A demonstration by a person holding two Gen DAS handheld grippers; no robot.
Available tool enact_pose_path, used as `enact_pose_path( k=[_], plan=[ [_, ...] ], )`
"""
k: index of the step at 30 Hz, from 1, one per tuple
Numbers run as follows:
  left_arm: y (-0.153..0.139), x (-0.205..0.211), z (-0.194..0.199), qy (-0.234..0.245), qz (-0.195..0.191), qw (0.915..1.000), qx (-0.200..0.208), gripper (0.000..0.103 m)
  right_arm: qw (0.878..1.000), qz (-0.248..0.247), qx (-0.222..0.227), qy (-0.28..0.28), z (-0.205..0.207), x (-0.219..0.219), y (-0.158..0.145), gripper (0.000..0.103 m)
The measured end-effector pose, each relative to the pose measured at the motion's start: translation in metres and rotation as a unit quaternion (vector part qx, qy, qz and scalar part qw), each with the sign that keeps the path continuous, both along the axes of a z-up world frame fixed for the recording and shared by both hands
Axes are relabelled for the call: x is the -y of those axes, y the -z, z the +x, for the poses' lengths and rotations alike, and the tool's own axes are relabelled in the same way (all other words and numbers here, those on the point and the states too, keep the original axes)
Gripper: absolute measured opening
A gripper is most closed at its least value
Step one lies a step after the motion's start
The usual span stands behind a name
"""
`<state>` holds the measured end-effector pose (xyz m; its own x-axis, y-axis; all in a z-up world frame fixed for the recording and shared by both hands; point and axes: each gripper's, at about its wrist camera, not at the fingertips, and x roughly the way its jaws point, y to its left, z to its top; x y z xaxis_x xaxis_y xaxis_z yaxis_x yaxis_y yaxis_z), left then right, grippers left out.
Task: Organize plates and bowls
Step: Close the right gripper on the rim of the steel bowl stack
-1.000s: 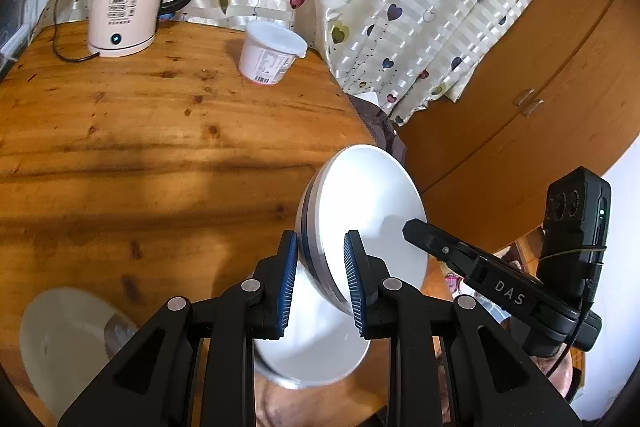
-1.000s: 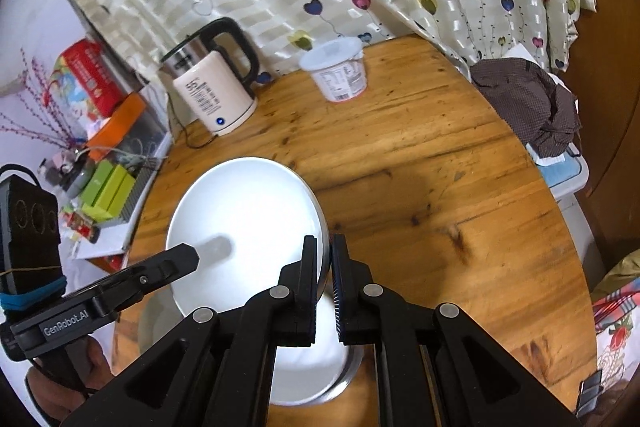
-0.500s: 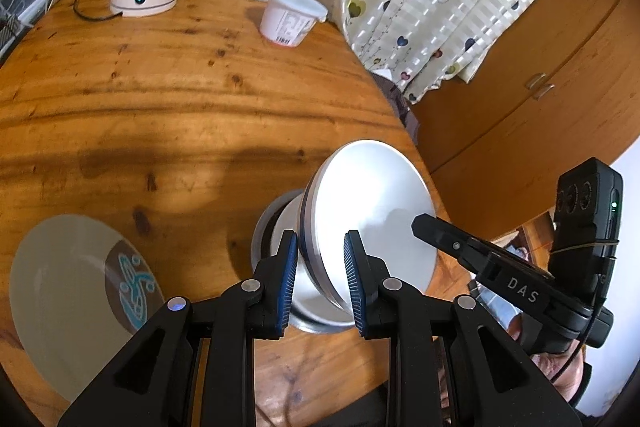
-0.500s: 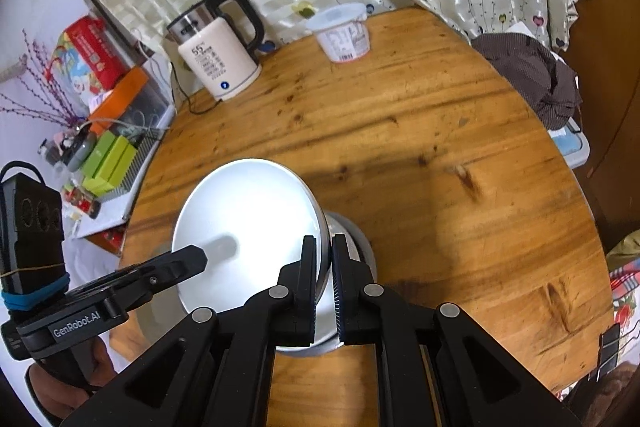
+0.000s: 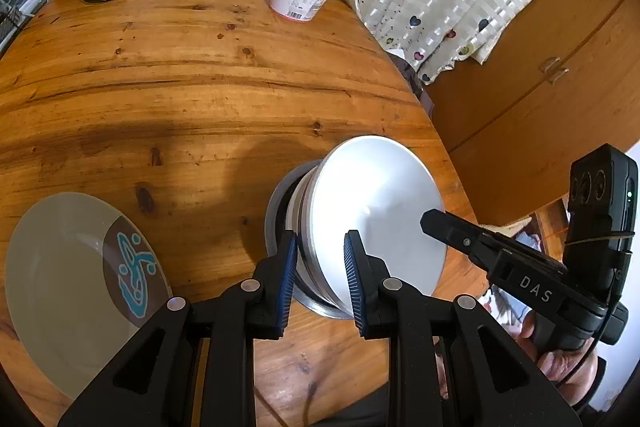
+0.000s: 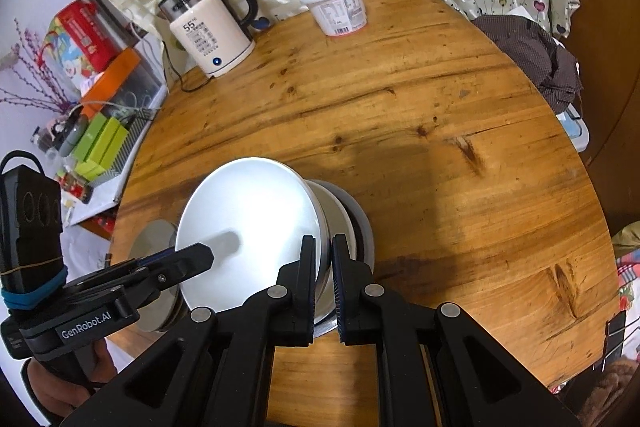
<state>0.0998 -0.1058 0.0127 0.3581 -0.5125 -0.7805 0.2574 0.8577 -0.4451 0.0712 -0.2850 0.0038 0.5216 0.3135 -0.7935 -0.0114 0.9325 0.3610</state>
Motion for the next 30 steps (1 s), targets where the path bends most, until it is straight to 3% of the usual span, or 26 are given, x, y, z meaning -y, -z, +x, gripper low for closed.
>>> enact_pose_path(
  k=[16,30],
  plan=[
    [0.0001,0.0024,0.0035,0.004,0.010,0.9998,0.014,0.028,1.000,0.003,-0.009,0.003,0.0010,0.0025,0.0059,0.013],
    [-0.0004,0.0029,0.0070,0.004,0.003,0.9998,0.019,0.028,1.000,0.004,0.004,-0.003,0.0055,0.0052,0.0080,0.010]
  ],
)
